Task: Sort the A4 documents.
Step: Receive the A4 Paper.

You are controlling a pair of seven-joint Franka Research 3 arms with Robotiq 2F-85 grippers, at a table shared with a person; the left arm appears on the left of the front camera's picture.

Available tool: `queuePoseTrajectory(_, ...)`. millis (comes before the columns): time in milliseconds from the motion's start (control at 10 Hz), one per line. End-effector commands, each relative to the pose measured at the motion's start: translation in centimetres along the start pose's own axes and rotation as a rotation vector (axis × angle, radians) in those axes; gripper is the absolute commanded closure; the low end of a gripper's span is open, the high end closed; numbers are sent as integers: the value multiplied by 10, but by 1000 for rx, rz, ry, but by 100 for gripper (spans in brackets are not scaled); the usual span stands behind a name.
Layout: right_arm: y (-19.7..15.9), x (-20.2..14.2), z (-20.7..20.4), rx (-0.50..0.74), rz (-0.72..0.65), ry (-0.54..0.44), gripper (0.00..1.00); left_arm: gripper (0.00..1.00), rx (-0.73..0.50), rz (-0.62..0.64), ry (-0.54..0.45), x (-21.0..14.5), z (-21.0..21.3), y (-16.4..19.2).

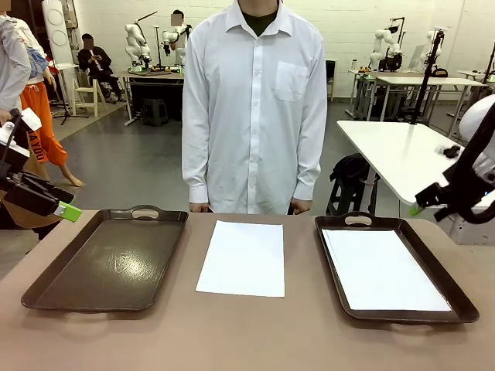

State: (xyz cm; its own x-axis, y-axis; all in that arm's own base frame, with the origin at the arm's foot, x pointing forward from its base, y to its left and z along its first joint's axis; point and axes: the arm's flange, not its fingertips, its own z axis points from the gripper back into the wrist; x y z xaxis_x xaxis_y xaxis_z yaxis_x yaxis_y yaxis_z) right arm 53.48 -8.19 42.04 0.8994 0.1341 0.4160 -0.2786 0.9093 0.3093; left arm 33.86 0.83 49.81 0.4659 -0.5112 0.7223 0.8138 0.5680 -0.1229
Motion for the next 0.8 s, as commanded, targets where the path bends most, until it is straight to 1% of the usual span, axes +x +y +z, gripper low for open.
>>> queuePoseTrajectory(0,24,-15,9,143,178,-167,0,0,-9,-13,-18,-2,-1,2)
queuePoseTrajectory(100,41,-12,26,280,321,-183,0,0,-9,-13,-18,-2,-1,2)
queuePoseTrajectory(200,57,-16,43,339,417,-202,0,0,-9,-13,-18,-2,-1,2)
queuePoseTrajectory(400,81,-35,74,422,604,-238,0,0,-9,-13,-18,-2,-1,2)
queuePoseTrajectory(500,91,-49,90,432,720,-279,0,0,-9,-13,-18,-2,-1,2)
queuePoseTrajectory(600,97,-62,102,401,794,-332,0,0,-9,-13,-18,-2,-1,2)
queuePoseTrajectory(700,101,-72,110,378,839,-361,0,0,-9,-13,-18,-2,-1,2)
